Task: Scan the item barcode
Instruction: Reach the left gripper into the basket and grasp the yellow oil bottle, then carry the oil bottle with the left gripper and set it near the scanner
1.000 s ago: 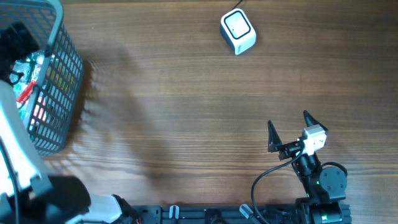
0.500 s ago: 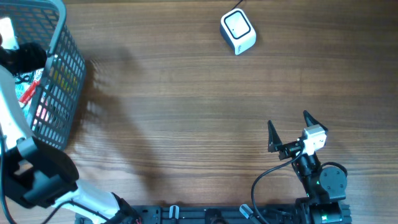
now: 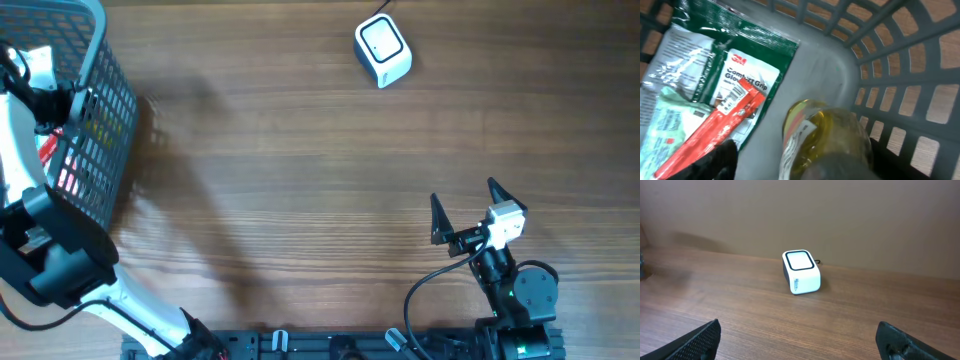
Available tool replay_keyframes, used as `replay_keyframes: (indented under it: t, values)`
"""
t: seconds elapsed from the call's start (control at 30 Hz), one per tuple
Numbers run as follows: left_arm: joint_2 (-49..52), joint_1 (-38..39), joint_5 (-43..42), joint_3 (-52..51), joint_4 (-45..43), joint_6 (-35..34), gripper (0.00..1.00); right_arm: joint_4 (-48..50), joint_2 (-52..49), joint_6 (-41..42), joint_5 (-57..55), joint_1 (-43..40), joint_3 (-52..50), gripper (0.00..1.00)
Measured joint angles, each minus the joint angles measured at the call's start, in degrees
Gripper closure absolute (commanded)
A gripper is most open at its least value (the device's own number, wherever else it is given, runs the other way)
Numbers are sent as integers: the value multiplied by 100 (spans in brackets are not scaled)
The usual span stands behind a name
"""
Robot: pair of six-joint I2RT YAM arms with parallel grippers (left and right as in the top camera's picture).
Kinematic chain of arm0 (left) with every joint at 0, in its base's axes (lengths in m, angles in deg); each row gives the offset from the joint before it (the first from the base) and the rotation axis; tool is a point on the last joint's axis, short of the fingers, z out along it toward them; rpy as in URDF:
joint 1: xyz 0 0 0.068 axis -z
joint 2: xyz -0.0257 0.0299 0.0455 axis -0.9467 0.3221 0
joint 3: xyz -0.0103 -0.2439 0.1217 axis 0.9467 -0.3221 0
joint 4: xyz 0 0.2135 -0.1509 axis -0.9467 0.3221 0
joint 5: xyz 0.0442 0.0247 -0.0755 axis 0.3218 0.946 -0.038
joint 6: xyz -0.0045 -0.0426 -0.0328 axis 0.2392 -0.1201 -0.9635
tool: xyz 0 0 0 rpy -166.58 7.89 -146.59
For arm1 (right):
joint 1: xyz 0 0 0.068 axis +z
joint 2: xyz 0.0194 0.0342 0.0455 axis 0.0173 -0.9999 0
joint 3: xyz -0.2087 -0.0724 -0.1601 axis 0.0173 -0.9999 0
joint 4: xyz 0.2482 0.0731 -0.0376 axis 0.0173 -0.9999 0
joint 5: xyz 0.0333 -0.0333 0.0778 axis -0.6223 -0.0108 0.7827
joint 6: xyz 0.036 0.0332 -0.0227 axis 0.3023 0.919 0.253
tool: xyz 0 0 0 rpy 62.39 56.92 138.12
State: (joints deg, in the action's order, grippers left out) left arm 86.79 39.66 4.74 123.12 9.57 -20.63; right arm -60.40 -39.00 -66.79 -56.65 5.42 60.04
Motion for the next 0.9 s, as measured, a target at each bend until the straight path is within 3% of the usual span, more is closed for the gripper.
replay_keyframes:
  t: [0.1,0.17,0.5,0.9]
  values:
    - [101,0,-46,-2,-2,24,54,0,0,0,0,0,0,0]
    - [157,4,-63,-11,-4,63,58,0,0,0,0,0,0,0]
    - [-33,4,-63,4,-245,52,64,0,0,0,0,0,0,0]
    - [-2809,35,-269,437,-1220,-977,70,0,0,0,0,0,0,0]
